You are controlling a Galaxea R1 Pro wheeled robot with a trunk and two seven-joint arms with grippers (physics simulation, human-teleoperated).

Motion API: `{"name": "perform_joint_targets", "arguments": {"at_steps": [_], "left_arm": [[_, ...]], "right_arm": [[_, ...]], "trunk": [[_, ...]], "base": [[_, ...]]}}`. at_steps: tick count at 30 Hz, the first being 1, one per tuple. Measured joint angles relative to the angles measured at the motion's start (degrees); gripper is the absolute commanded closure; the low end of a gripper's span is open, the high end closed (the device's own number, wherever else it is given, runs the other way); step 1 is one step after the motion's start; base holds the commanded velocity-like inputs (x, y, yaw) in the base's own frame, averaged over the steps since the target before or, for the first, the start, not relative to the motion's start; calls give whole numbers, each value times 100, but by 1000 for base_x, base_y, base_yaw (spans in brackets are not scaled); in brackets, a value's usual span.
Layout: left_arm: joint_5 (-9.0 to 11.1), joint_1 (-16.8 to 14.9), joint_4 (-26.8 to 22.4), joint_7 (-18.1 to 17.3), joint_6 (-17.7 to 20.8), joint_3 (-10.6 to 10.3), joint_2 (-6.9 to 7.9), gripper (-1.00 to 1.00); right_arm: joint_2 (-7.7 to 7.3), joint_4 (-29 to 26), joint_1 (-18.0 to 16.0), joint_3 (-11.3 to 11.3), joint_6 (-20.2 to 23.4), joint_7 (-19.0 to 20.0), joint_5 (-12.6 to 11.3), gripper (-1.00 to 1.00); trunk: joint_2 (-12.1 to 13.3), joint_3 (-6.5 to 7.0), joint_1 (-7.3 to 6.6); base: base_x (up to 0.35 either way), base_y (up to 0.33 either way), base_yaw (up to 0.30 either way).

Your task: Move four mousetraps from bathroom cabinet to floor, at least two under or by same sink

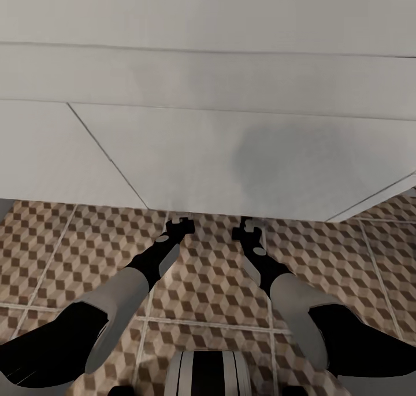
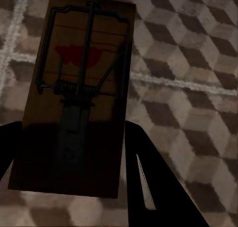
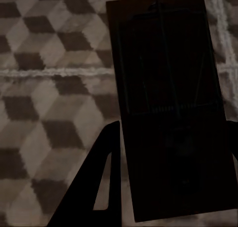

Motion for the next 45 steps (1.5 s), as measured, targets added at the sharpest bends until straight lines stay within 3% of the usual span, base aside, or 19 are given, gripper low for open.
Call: {"name": "perform_joint_targets", "arguments": {"at_steps": [31, 32, 45], "left_arm": [[-1, 0, -13, 0, 0, 1, 0, 100], [-1, 0, -13, 0, 0, 1, 0, 100], [1, 0, -14, 0, 1, 1, 0, 100]], "right_arm": [[0, 162, 0, -4, 0, -3, -5, 100], [0, 163, 0, -5, 0, -3, -3, -100], [0, 170, 0, 0, -4, 15, -12, -100]], "trunk": [[0, 0, 2], [0, 0, 2], [0, 0, 2]], "base": [[19, 0, 0], [0, 0, 0], [0, 0, 0]]}}
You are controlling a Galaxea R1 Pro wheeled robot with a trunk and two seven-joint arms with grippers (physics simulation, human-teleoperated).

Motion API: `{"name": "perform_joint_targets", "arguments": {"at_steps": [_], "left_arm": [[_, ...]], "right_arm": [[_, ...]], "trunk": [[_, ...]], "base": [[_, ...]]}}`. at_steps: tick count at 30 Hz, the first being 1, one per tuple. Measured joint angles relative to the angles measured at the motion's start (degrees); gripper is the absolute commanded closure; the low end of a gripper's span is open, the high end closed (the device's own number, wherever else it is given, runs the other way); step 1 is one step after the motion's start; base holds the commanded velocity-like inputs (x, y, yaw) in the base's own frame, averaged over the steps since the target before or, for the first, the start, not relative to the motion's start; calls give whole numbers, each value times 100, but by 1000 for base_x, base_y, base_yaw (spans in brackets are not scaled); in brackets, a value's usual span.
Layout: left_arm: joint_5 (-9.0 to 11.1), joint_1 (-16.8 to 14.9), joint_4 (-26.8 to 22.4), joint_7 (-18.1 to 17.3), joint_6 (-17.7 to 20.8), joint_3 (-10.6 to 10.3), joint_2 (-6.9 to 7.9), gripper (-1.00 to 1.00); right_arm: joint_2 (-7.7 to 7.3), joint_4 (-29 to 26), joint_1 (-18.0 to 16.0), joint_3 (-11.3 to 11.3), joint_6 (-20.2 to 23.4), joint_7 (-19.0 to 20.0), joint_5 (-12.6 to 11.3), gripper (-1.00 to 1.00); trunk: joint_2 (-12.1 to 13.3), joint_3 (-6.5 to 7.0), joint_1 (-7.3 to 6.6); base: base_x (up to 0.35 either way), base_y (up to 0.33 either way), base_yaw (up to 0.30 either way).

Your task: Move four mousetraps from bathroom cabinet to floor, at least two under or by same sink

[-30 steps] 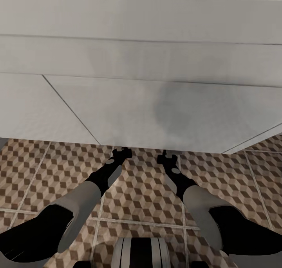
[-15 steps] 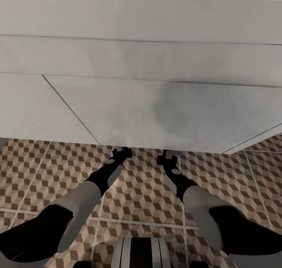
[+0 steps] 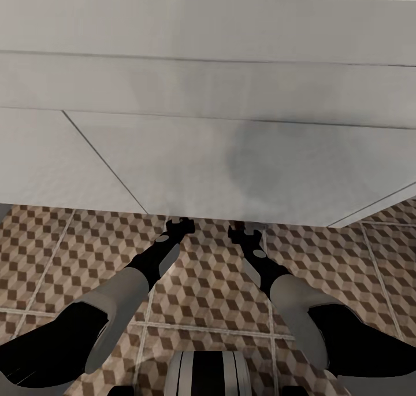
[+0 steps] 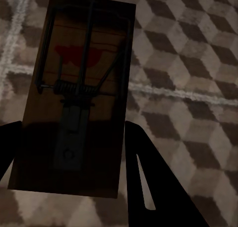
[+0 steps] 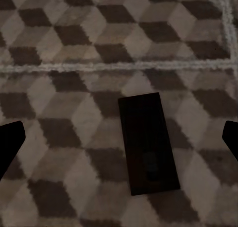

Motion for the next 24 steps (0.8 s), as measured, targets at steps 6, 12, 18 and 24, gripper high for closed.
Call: {"name": "perform_joint_targets", "arguments": {"at_steps": [6, 12, 18, 24], "left_arm": [[4, 0, 0, 2, 5, 0, 0, 100], [5, 0, 0, 4, 8, 0, 0, 100], [6, 0, 0, 7, 13, 0, 0, 100], [5, 0, 0, 8, 18, 0, 0, 100]], "right_arm": [[0, 0, 0, 0, 0, 0, 1, -100], [0, 0, 0, 1, 0, 0, 0, -100], [0, 23, 0, 0, 0, 0, -2, -100], [0, 65, 0, 0, 0, -1, -2, -100]], "trunk": [[0, 0, 0], [0, 0, 0], [0, 0, 0], [0, 0, 0]], "base": [[0, 0, 0], [0, 0, 0], [0, 0, 0], [0, 0, 0]]}}
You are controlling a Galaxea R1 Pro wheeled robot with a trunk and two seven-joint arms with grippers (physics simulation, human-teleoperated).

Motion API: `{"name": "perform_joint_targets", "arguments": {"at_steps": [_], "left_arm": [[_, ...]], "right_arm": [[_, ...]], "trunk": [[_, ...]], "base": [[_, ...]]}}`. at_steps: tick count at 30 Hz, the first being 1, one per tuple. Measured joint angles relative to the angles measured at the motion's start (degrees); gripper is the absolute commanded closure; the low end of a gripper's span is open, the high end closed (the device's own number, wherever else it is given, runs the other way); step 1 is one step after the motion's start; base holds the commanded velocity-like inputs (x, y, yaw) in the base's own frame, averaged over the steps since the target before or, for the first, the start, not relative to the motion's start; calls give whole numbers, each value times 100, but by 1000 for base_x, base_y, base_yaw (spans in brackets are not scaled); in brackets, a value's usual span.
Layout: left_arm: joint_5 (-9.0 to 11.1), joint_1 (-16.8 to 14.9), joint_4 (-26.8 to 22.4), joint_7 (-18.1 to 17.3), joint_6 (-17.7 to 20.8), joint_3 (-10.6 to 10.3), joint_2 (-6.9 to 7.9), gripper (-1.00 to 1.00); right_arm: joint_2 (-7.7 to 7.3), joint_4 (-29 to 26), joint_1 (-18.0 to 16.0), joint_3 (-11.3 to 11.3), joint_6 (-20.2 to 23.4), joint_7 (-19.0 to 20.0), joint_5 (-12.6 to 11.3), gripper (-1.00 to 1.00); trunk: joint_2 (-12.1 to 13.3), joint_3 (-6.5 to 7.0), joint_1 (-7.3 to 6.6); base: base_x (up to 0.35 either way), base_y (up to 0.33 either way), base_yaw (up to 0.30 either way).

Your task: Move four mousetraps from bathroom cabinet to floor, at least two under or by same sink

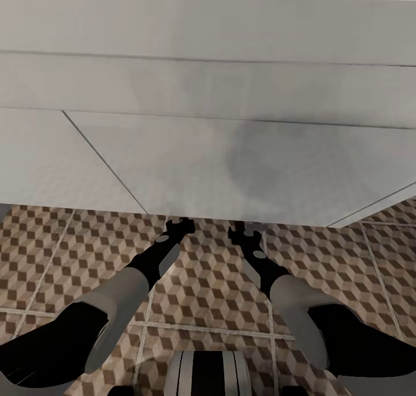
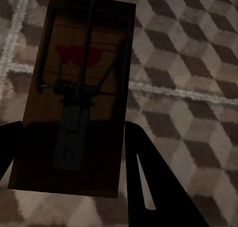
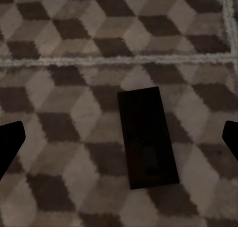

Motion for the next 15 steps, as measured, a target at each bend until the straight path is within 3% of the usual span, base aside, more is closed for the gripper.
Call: {"name": "perform_joint_targets", "arguments": {"at_steps": [15], "left_arm": [[0, 0, 0, 1, 8, 0, 0, 100]], "right_arm": [[0, 22, 0, 0, 0, 0, 3, -100]], "trunk": [[0, 0, 0]], "base": [[0, 0, 0]]}}
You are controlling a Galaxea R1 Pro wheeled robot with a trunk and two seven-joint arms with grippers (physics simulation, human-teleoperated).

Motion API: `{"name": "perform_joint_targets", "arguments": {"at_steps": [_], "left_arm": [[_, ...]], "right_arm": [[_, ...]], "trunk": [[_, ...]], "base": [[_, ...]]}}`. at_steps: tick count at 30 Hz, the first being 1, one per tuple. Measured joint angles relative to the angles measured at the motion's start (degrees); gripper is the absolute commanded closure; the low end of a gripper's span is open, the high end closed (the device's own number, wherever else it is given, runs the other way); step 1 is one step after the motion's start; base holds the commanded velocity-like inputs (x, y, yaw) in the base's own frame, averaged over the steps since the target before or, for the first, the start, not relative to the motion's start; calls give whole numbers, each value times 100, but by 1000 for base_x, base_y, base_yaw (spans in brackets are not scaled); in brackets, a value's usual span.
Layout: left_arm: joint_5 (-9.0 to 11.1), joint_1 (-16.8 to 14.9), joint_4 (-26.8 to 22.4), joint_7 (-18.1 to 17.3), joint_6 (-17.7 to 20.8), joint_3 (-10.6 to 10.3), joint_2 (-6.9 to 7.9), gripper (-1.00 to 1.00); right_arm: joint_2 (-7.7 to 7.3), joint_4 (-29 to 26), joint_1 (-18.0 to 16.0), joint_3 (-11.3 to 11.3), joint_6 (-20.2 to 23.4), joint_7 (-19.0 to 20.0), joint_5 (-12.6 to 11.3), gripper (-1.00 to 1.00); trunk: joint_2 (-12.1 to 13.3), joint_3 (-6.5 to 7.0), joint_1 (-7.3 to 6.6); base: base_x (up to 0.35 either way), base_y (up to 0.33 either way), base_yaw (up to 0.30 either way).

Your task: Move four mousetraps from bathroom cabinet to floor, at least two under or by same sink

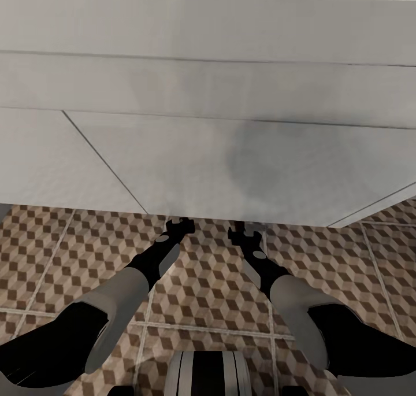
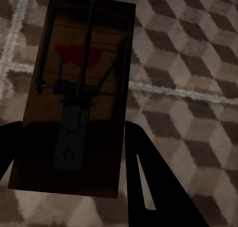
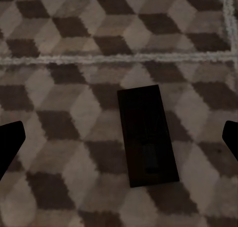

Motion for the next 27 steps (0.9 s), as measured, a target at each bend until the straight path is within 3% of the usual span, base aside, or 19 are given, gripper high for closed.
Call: {"name": "perform_joint_targets", "arguments": {"at_steps": [1, 27], "left_arm": [[0, 0, 0, 0, 0, 0, 0, -100], [-16, 0, 7, 17, 3, -2, 0, -100]], "right_arm": [[0, 0, 0, 0, 0, 0, 0, -100], [0, 19, 0, 0, 0, 0, -1, -100]], "trunk": [[0, 0, 0], [0, 0, 0]], "base": [[0, 0, 0], [0, 0, 0]]}}
